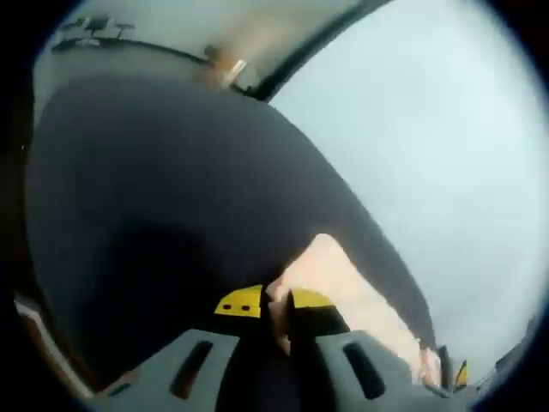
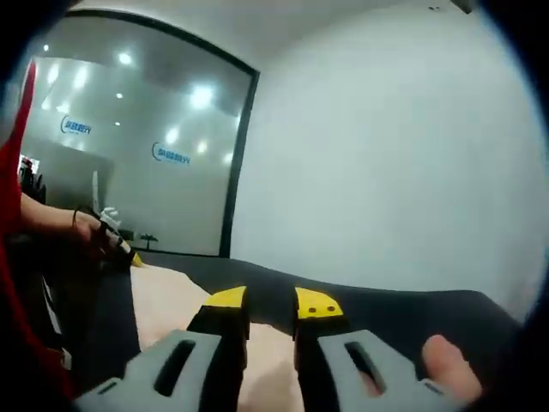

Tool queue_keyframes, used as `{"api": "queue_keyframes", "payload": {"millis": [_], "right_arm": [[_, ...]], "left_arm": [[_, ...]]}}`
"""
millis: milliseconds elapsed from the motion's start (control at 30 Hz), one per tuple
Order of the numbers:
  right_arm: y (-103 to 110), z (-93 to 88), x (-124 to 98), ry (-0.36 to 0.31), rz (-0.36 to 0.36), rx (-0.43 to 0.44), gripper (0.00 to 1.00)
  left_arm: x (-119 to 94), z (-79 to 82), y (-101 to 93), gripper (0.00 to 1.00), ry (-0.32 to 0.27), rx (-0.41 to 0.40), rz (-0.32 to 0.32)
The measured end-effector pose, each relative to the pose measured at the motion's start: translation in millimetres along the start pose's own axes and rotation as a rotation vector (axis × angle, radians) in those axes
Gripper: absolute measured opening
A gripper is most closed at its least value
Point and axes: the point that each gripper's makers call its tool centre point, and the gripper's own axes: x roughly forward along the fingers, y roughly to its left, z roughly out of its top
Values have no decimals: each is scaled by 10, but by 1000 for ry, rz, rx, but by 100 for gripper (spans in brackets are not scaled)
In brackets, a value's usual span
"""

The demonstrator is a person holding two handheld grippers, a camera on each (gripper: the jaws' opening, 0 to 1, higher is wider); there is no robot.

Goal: Fold the towel on the table until its edges align and the towel forms a compact rectangular stack.

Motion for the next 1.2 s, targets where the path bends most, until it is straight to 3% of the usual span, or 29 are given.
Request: {"api": "queue_keyframes", "payload": {"millis": [133,200,300,400,467,567,633,767,867,1000,1100,1133,1200], "right_arm": [[3,-30,10,11,5,-3,17],[18,-46,18,17,9,-8,17],[35,-70,27,29,10,-20,17],[33,-97,28,42,7,-32,17],[25,-106,25,47,5,-34,17],[7,-118,26,53,-1,-35,17],[1,-128,20,59,-3,-34,17],[8,-118,19,55,2,-32,17],[18,-127,22,60,6,-36,17],[39,-126,27,61,11,-37,17],[62,-141,40,68,20,-39,17],[71,-146,46,70,22,-44,17],[84,-156,52,75,24,-50,17]], "left_arm": [[-145,90,-285,6,-86,75,-54],[-257,161,-639,6,-146,154,-140],[-400,193,-1173,6,-210,439,-231],[-472,-189,-1744,6,-188,739,-335],[-463,-439,-1977,6,-160,819,-382],[-413,-949,-2222,6,-41,856,-458],[-386,-1241,-2327,6,15,879,-496],[-367,-1587,-2429,6,67,973,-522],[-378,-1679,-2476,6,69,1001,-531],[-420,-1904,-2472,6,129,1052,-562],[-454,-2042,-2486,6,137,1088,-577],[-425,-2062,-2458,7,137,1130,-564],[-398,-2102,-2458,7,134,1138,-553]]}}
